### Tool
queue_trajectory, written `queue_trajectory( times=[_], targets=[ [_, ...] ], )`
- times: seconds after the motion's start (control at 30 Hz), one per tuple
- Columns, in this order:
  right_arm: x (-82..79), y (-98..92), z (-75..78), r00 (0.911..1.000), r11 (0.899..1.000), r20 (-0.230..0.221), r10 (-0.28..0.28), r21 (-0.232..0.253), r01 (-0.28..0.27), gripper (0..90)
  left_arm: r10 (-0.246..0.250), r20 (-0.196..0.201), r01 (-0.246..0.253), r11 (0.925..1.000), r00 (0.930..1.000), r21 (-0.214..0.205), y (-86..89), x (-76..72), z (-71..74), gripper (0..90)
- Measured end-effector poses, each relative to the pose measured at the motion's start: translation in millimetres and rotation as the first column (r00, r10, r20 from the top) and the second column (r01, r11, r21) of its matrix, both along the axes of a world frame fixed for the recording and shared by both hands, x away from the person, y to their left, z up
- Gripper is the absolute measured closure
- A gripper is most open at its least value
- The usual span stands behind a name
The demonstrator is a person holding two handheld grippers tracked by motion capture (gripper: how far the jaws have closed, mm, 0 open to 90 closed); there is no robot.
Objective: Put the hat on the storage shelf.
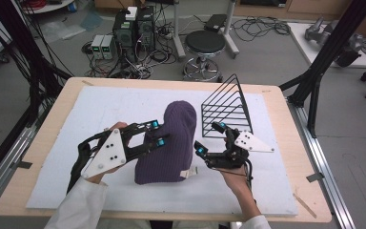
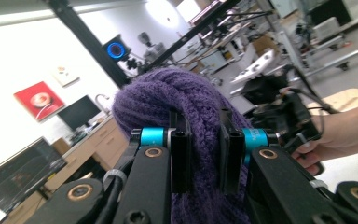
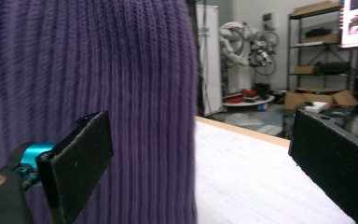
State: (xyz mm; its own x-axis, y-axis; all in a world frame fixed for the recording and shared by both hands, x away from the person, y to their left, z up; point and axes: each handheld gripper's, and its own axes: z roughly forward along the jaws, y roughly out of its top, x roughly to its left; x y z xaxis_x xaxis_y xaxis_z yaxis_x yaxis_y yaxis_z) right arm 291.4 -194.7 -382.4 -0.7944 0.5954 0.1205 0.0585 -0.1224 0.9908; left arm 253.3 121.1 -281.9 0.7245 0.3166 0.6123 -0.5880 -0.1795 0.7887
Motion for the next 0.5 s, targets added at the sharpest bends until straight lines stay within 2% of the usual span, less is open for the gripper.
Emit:
queue_trajectory(
  times=[0.13,0.2,0.3,0.37,0.47,0.5],
  targets=[
    [4.5,7.9,2.7,0.9988,0.999,-0.005,0.048,-0.008,-0.048,5.6,-0.034,-0.002,0.034,0.9994,0.9994,0.009,0.6,-1.1,0.1,78.6],
    [7.2,10.9,2.3,0.9956,0.996,-0.021,0.091,0.005,-0.091,8.8,-0.047,0.003,0.047,0.9989,0.9989,0.004,1.9,-1.3,0.3,78.6],
    [9.1,13.5,0.9,0.9846,0.986,-0.051,0.167,0.008,-0.167,29.1,-0.045,0.003,0.045,0.999,0.999,-0.003,3.7,-0.5,-0.2,78.6],
    [7.6,17.5,0.9,0.9815,0.983,-0.054,0.184,-0.004,-0.184,43.7,-0.043,-0.002,0.043,0.9991,0.9991,-0.004,4.7,0.1,-1.8,78.6],
    [5.4,23.5,1.9,0.9724,0.974,-0.072,0.222,-0.022,-0.224,58.6,-0.035,-0.011,0.035,0.9994,0.9993,-0.005,5.9,1.6,-4.5,78.6],
    [4.4,25.2,2.4,0.9735,0.975,-0.078,0.215,-0.038,-0.218,64.9,-0.035,-0.011,0.035,0.9994,0.9993,-0.005,5.9,1.6,-4.5,78.6]
  ],
)
